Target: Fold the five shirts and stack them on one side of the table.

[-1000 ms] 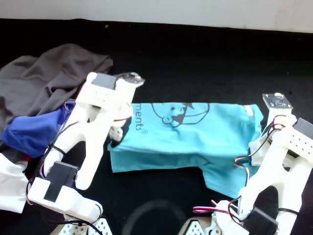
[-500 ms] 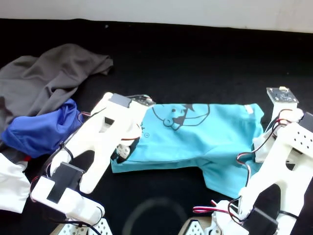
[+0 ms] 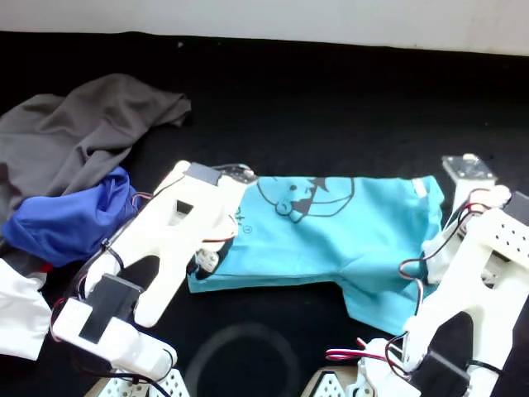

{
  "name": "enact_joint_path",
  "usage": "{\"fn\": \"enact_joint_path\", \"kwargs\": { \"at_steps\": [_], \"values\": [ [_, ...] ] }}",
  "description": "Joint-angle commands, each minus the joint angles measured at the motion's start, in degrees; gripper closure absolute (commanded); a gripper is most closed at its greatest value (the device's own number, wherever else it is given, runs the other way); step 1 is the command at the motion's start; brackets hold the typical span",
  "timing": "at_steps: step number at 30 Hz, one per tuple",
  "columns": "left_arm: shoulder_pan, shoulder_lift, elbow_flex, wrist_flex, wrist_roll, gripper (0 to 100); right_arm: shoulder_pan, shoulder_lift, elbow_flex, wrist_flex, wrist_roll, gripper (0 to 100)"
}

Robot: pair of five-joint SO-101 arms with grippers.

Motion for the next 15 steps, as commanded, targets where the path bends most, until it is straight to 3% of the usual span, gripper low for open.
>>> {"fn": "enact_joint_path", "kwargs": {
  "at_steps": [1, 12, 15],
  "values": [
    [0.3, -1.9, 0.2, -0.4, -0.1, 99, 2.5, -2.2, 2.9, -3.3, 1.5, 99.3],
    [0.6, -1.9, 0.2, -2.2, -0.1, 99, 6.4, -1.7, 8.7, -10.9, 5.1, 99.3],
    [0.3, -1.9, 0.3, -2.1, -0.1, 94, 6.4, -1.7, 10.2, -13.1, 5.1, 99.3]
  ]
}}
